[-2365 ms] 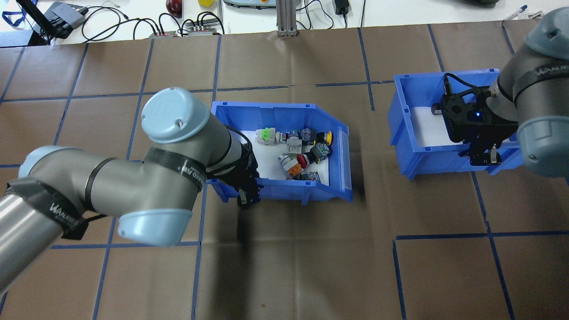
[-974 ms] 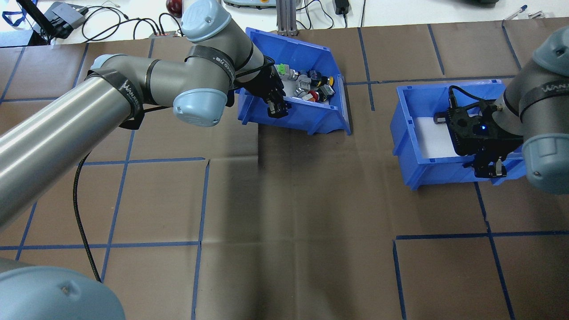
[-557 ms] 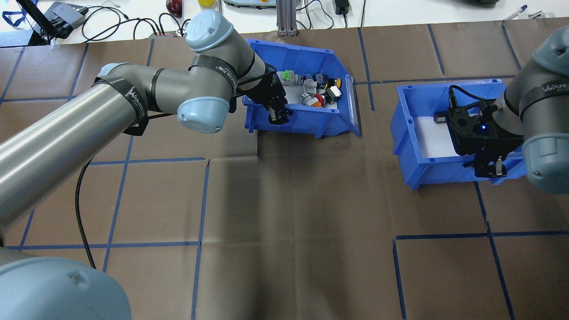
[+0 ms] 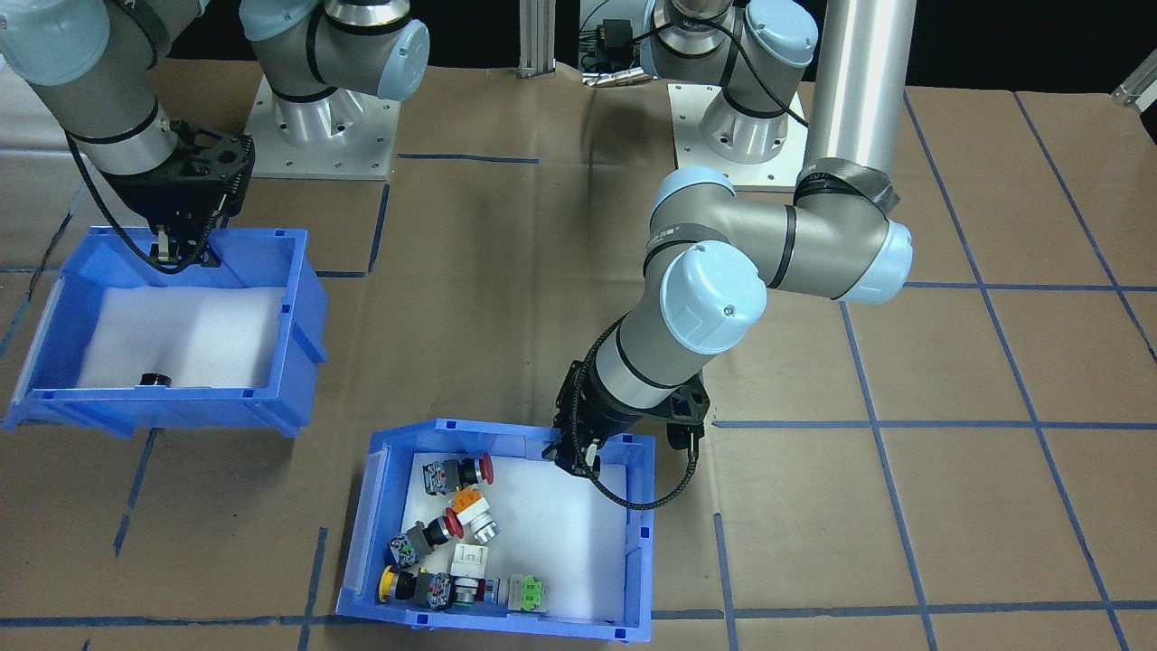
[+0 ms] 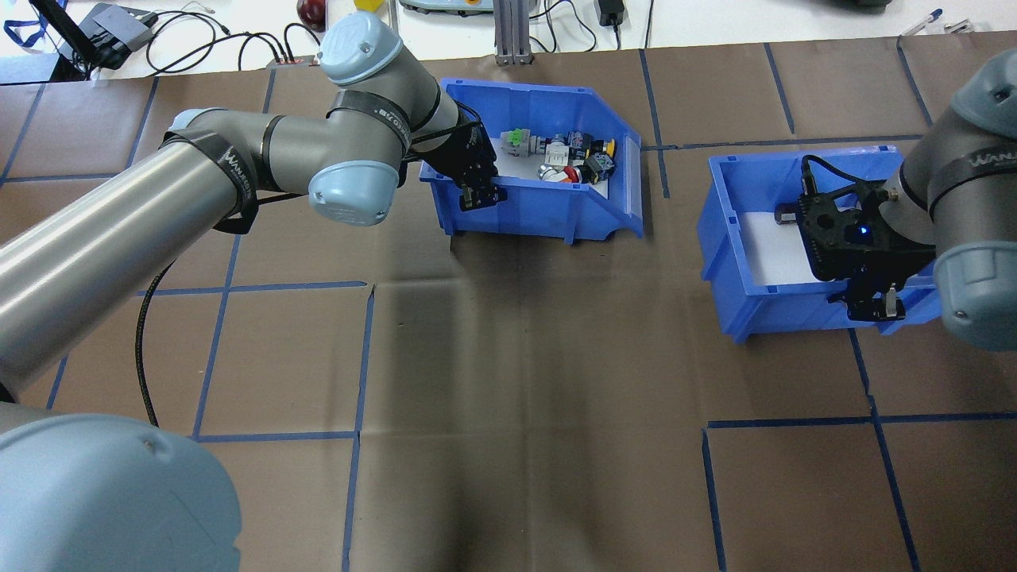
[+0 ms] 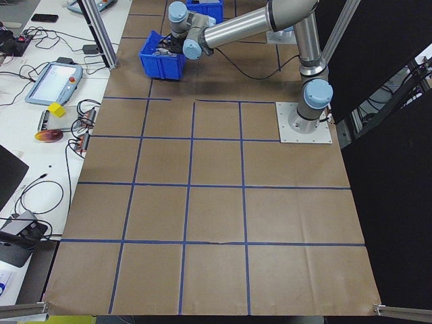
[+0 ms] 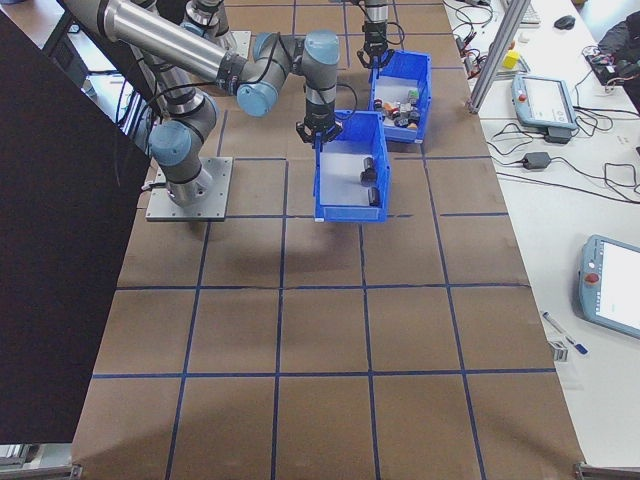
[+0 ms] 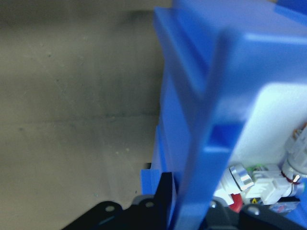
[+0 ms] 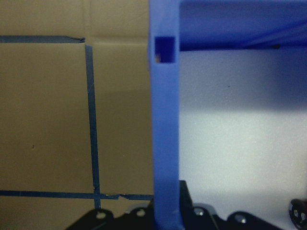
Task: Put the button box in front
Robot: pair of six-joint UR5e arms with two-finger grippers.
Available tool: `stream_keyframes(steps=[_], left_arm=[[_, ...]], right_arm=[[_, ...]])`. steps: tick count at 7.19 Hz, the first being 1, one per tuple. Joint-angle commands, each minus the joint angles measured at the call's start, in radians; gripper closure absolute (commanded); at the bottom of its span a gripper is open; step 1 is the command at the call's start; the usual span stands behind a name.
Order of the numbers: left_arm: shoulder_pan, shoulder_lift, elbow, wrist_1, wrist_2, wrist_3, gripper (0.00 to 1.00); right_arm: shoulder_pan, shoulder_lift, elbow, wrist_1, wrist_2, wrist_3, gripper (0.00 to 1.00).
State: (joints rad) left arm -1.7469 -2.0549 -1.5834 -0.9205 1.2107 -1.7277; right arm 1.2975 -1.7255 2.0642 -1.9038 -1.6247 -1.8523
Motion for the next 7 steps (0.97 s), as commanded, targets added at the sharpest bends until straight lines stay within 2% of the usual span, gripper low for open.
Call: stream_keyframes(steps=[1, 3, 4, 5, 6, 7], left_arm=[[0.007, 0.012, -0.006, -0.001, 0.006, 0.002, 0.76], [0.006, 0.039, -0.021, -0.004, 0.056, -0.015, 0.75], [0.006, 0.073, -0.029, -0.018, 0.061, -0.015, 0.58], [0.006, 0.102, -0.029, -0.023, 0.152, -0.013, 0.34], [0.004, 0.105, -0.006, -0.023, 0.302, 0.006, 0.14], [0.004, 0.111, 0.003, -0.037, 0.315, 0.019, 0.10]], right_arm=[[0.003, -0.081, 0.087, 0.002, -0.001, 0.005, 0.92], [0.005, -0.191, 0.180, 0.000, 0.002, 0.043, 0.92], [0.011, -0.219, 0.215, 0.002, 0.002, 0.076, 0.92], [0.017, -0.265, 0.258, 0.000, 0.002, 0.080, 0.92], [0.043, -0.282, 0.261, 0.000, 0.003, 0.084, 0.92], [0.092, -0.282, 0.261, 0.002, 0.002, 0.137, 0.92]])
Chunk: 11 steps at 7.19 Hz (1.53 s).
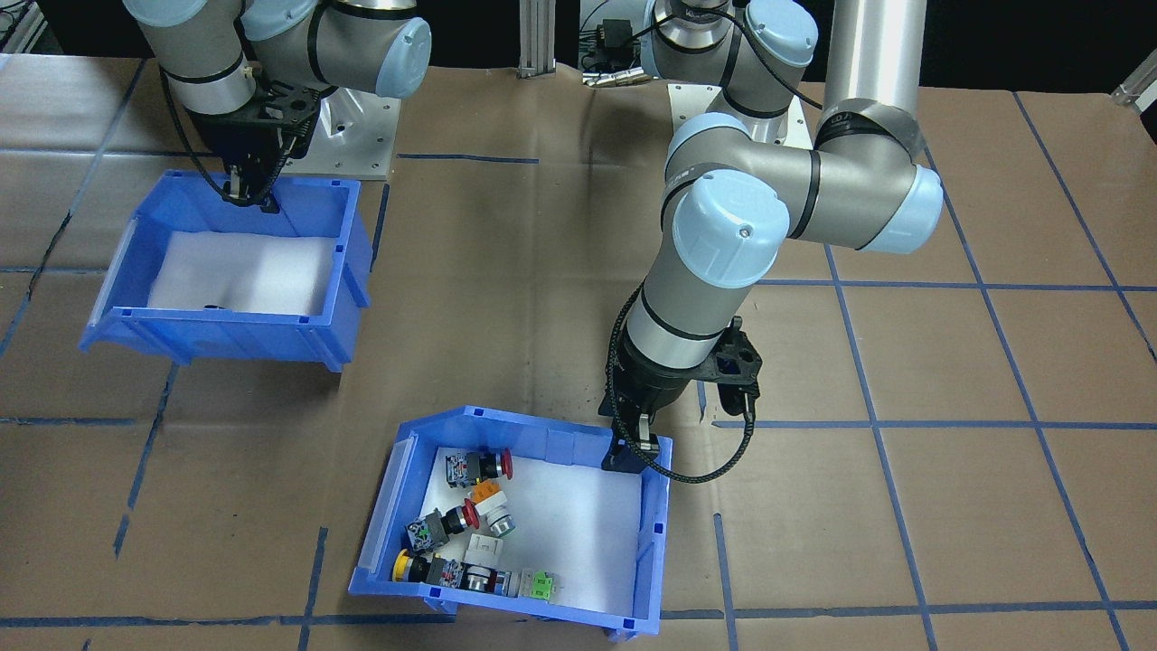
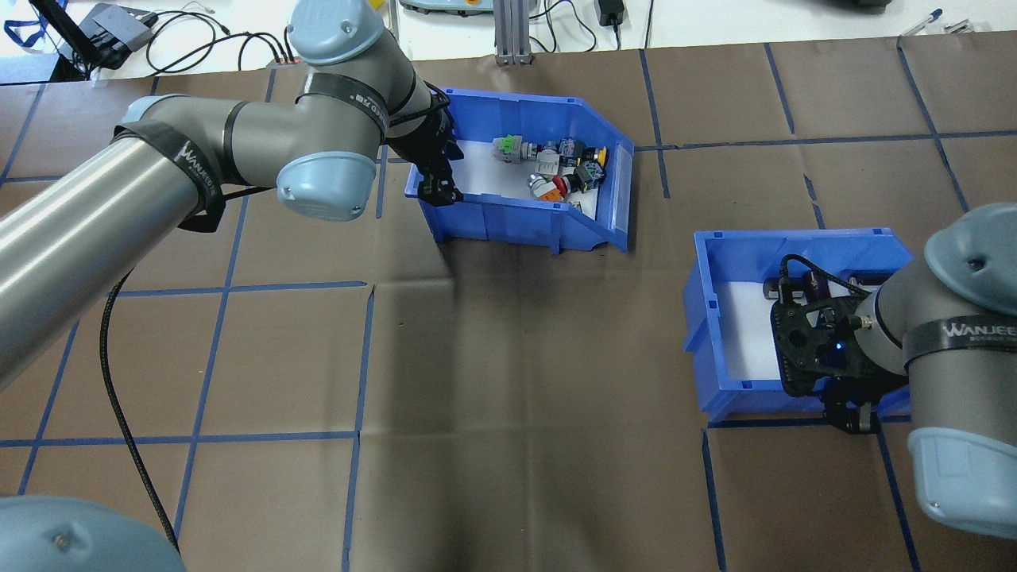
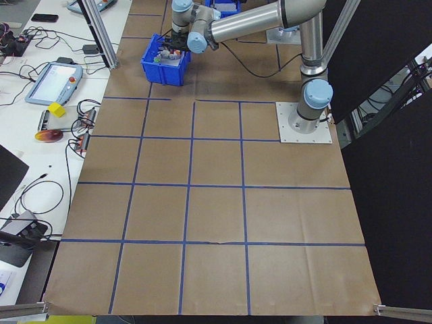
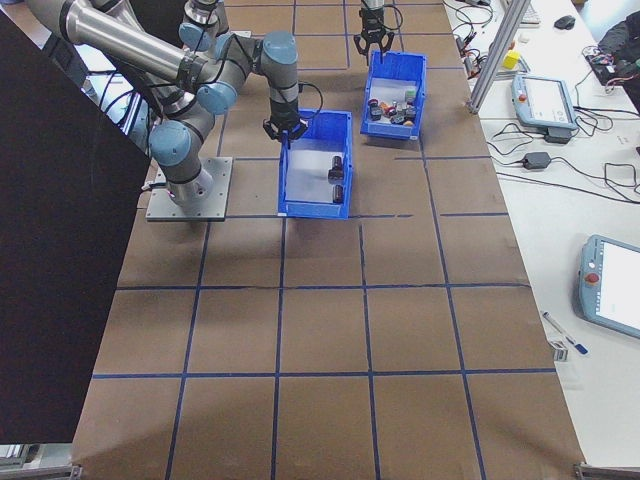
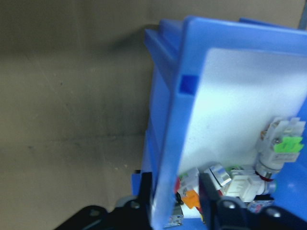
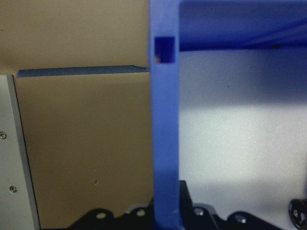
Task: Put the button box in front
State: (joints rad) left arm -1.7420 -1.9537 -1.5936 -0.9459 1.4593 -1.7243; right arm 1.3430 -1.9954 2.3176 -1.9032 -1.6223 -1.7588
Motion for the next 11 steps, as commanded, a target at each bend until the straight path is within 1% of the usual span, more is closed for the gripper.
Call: stream_keyframes(steps=[1, 2, 3, 4, 5, 6, 7, 8, 9, 10, 11], left_arm=[[0.002, 0.041, 0.012, -0.058, 0.075, 0.167, 0.10], [0.021, 0.080, 0.014, -0.144, 0.078, 0.368, 0.10], [0.076, 0.141, 0.012, -0.277, 0.064, 0.550, 0.12], [0.128, 0.185, 0.014, -0.385, 0.000, 0.741, 0.00], [0.162, 0.222, 0.006, -0.419, -0.057, 0.869, 0.00], [0.182, 0.249, 0.004, -0.463, -0.066, 1.067, 0.00], [0.194, 0.275, 0.007, -0.526, 0.013, 1.315, 0.00], [0.199, 0.300, 0.009, -0.551, 0.120, 1.447, 0.00], [0.199, 0.330, 0.001, -0.585, 0.121, 1.486, 0.00], [0.199, 0.363, -0.011, -0.588, 0.119, 1.635, 0.00], [0.199, 0.406, -0.020, -0.638, 0.130, 1.684, 0.00]], right_arm=[[0.111, -0.013, 0.008, 0.001, -0.001, 0.095, 0.92], [0.173, -0.011, 0.008, -0.003, -0.002, 0.155, 0.92], [0.244, -0.007, 0.008, -0.011, -0.002, 0.235, 0.92], [0.311, -0.002, 0.006, -0.014, -0.002, 0.310, 0.92], [0.356, 0.010, 0.002, -0.025, -0.002, 0.364, 0.92], [0.405, 0.035, 0.000, -0.080, -0.001, 0.407, 0.92], [0.474, 0.062, -0.003, -0.101, -0.002, 0.471, 0.92], [0.535, 0.094, -0.016, -0.140, -0.002, 0.520, 0.91], [0.585, 0.130, -0.038, -0.146, -0.002, 0.559, 0.92], [0.631, 0.167, -0.068, -0.146, -0.002, 0.588, 0.91], [0.665, 0.197, -0.093, -0.148, -0.002, 0.617, 0.92]])
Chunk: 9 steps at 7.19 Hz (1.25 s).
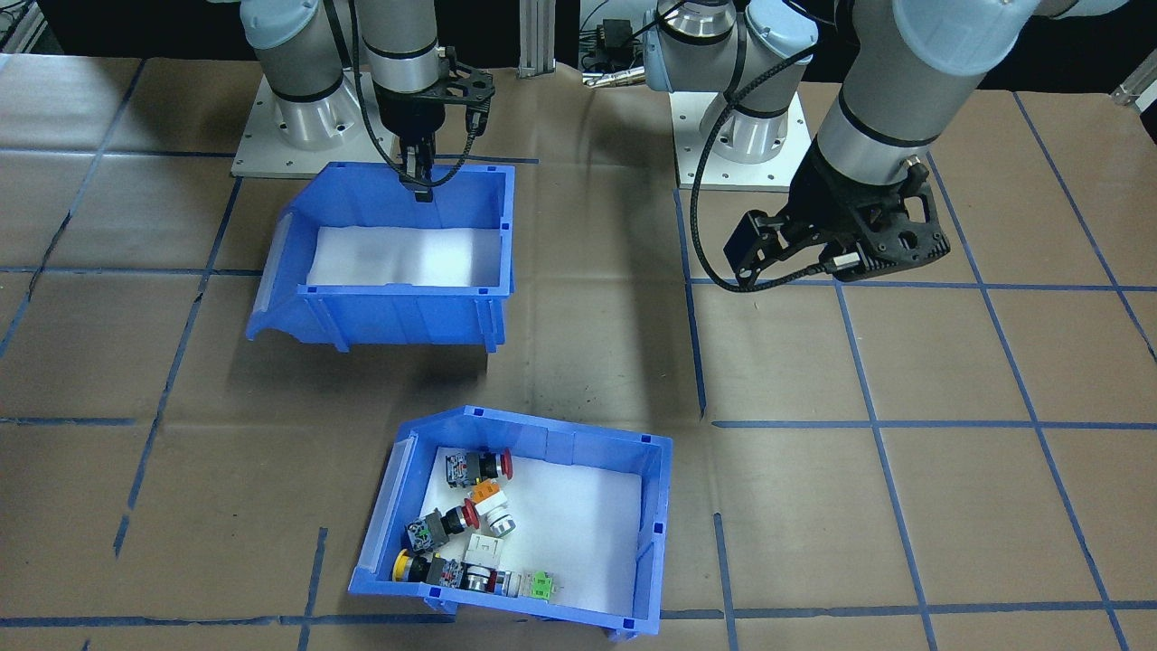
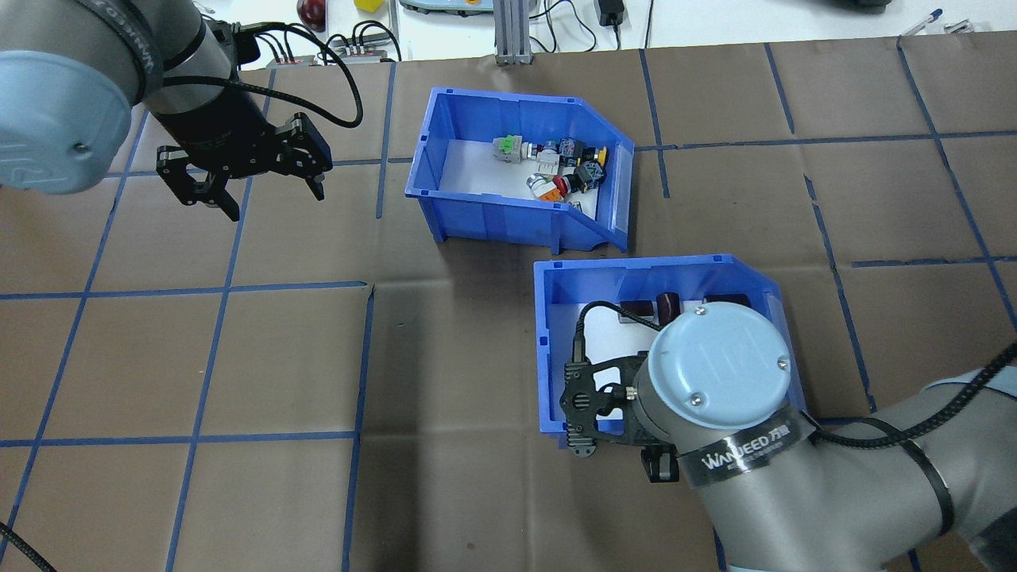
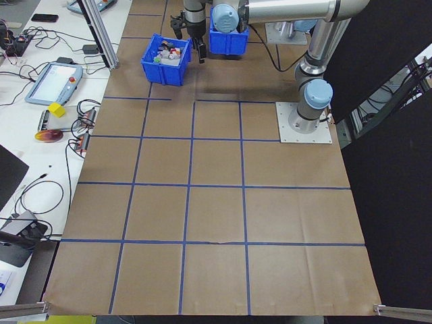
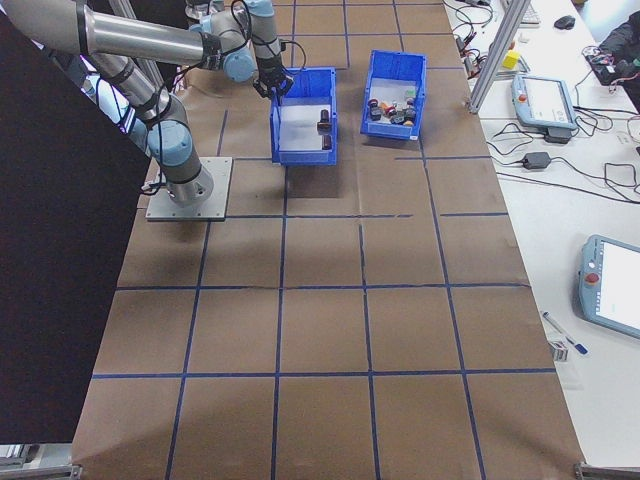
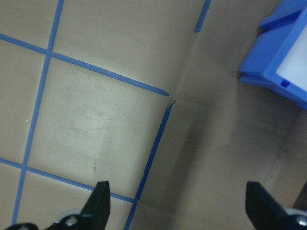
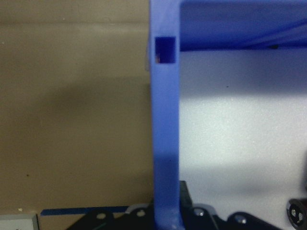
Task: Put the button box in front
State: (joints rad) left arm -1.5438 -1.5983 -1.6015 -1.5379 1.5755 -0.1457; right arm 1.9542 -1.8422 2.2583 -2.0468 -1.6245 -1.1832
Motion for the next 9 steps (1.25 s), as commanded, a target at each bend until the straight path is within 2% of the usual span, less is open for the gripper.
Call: stream_keyframes(steps=[1, 2, 4, 5, 6, 7, 8, 9], left_arm=[[-0.001, 0.088, -0.017, -0.138, 0.008, 0.107, 0.00], [-0.001, 0.086, -0.018, -0.162, 0.011, 0.109, 0.00], [-0.004, 0.078, 0.003, -0.154, 0.011, 0.109, 0.00], [-0.005, 0.078, 0.008, -0.148, 0.009, 0.109, 0.00], [-0.005, 0.069, -0.012, -0.019, 0.008, 0.110, 0.00], [-0.009, 0.069, -0.018, 0.008, 0.011, 0.112, 0.00], [-0.009, 0.070, -0.017, 0.009, 0.012, 0.138, 0.00], [-0.009, 0.066, -0.017, 0.010, 0.012, 0.171, 0.00]], right_arm=[[0.083, 0.079, -0.060, -0.004, 0.000, 0.050, 0.91], [0.116, 0.119, -0.086, -0.006, 0.000, 0.083, 0.91], [0.173, 0.196, -0.098, -0.082, 0.000, 0.123, 0.91], [0.189, 0.224, -0.098, -0.091, -0.001, 0.138, 0.91], [0.190, 0.230, -0.098, -0.092, 0.000, 0.154, 0.90], [0.190, 0.233, -0.098, -0.090, 0.002, 0.162, 0.86], [0.190, 0.233, -0.098, -0.092, 0.003, 0.169, 0.72], [0.190, 0.232, -0.098, -0.092, 0.011, 0.178, 0.32]])
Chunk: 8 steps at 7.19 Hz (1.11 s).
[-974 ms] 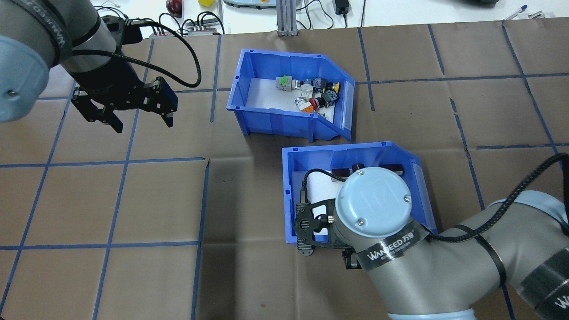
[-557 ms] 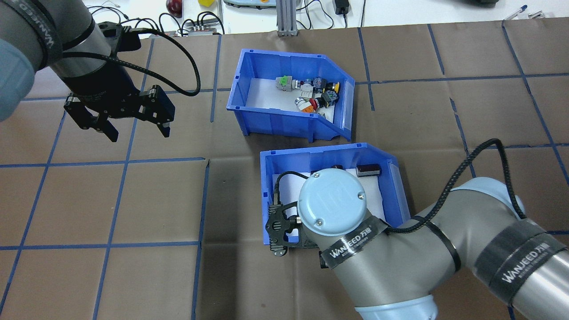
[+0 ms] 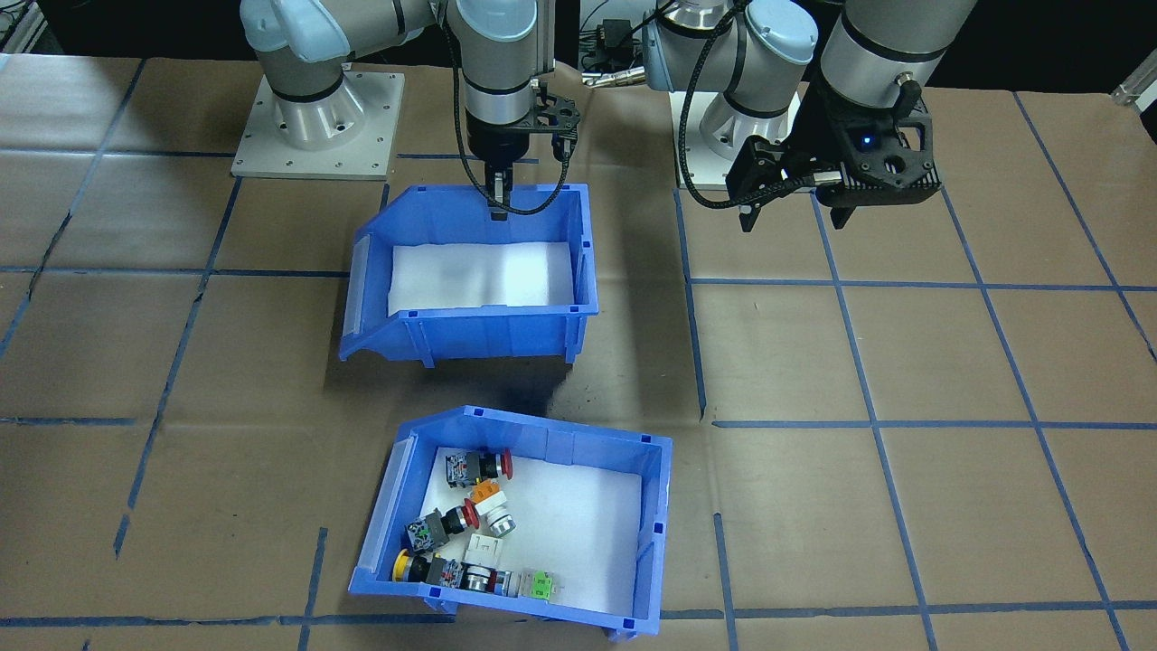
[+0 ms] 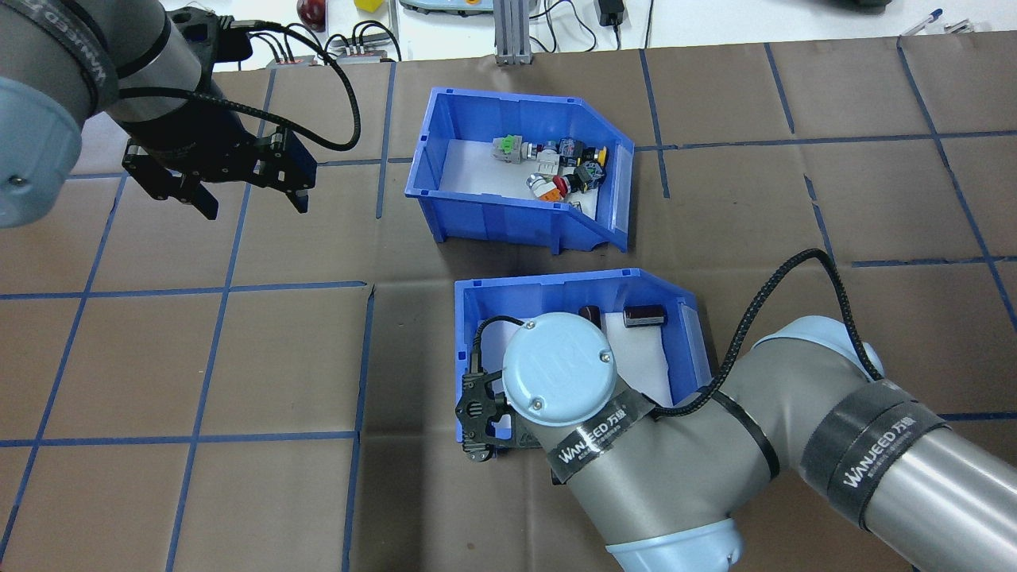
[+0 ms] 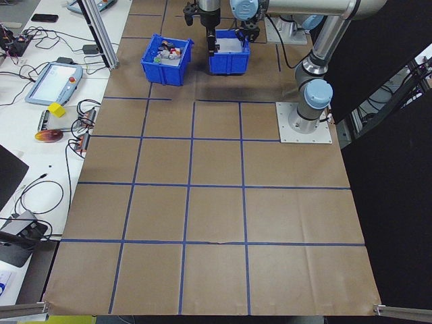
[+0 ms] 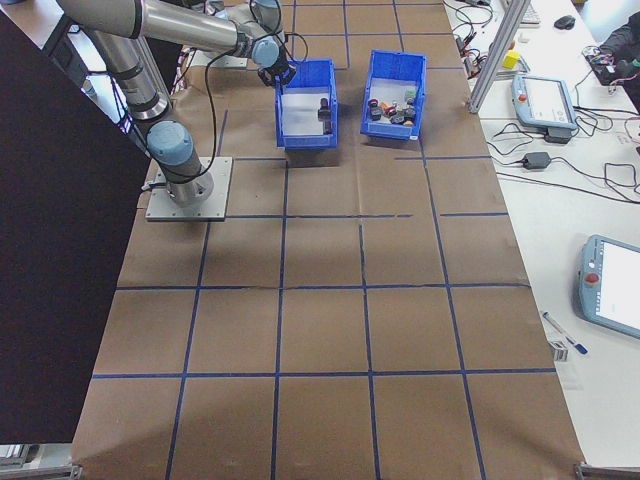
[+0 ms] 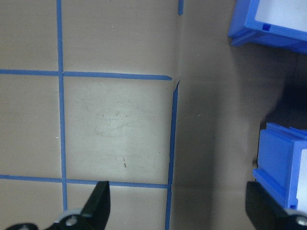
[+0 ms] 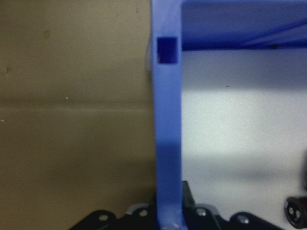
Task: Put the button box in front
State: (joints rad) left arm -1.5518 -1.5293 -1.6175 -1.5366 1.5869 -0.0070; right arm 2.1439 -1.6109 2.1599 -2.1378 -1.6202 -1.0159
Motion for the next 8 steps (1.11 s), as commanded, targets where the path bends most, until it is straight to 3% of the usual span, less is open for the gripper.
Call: stream_keyframes(steps=[1, 3, 5, 6, 8], left_arm=[[-0.005, 0.000, -0.001, 0.007, 0.001, 0.036, 0.00], [-0.016, 0.008, 0.001, -0.011, -0.004, 0.056, 0.00], [-0.059, 0.011, 0.025, -0.028, -0.001, 0.056, 0.00], [-0.060, 0.012, 0.025, -0.027, -0.008, 0.052, 0.00], [-0.062, 0.027, 0.012, -0.020, 0.001, 0.053, 0.00]], right_arm=[[0.001, -0.009, -0.002, 0.001, 0.026, 0.025, 0.00], [-0.004, -0.017, -0.090, 0.056, 0.019, 0.023, 0.00], [-0.031, -0.020, -0.266, 0.310, 0.013, 0.026, 0.00], [-0.060, -0.021, -0.316, 0.359, 0.011, 0.045, 0.00], [-0.219, -0.035, -0.336, 0.342, 0.020, 0.153, 0.00]])
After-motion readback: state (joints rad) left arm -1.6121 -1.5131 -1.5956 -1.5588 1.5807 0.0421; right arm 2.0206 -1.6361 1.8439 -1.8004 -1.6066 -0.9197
